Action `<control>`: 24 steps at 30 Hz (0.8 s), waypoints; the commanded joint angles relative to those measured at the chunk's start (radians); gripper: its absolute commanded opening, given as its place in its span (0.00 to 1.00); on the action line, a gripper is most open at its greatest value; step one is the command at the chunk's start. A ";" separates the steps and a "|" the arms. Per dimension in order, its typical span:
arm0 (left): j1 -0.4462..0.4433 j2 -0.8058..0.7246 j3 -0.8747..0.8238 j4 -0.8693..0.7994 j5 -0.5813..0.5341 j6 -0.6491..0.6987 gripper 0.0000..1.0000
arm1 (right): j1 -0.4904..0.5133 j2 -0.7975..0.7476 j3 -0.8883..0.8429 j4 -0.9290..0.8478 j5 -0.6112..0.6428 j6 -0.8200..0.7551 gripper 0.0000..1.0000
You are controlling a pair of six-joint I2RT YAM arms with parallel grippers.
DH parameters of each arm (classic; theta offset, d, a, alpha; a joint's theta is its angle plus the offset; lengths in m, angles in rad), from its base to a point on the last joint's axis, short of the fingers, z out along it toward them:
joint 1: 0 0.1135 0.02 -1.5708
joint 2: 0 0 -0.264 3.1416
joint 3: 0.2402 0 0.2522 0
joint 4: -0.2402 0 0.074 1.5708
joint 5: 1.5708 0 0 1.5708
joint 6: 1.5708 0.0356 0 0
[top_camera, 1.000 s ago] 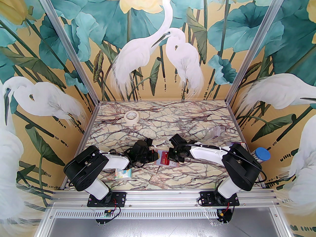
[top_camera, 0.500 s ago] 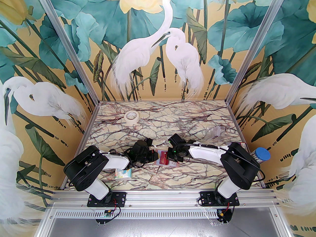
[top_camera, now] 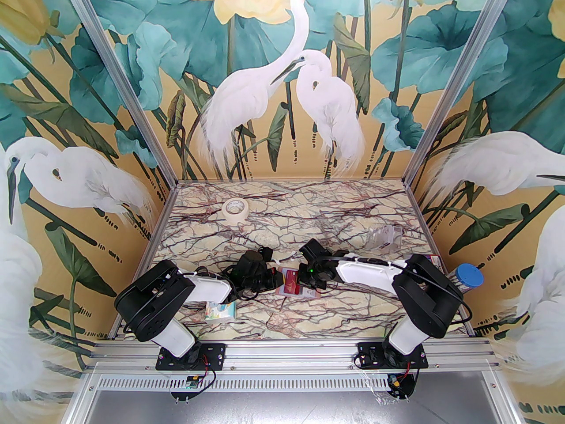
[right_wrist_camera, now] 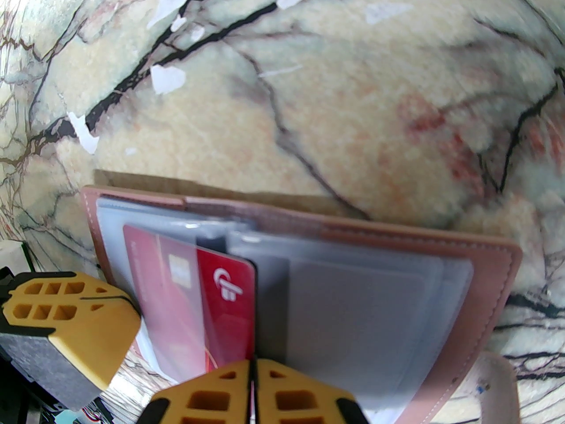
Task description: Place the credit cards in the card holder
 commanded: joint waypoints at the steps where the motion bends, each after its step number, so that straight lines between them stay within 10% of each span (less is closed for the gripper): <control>1: -0.006 0.030 -0.027 -0.051 -0.020 0.002 0.03 | 0.008 0.012 0.022 0.054 -0.011 0.001 0.09; 24: -0.006 0.026 -0.031 -0.050 -0.022 0.001 0.03 | -0.017 -0.052 0.030 0.046 0.036 -0.026 0.05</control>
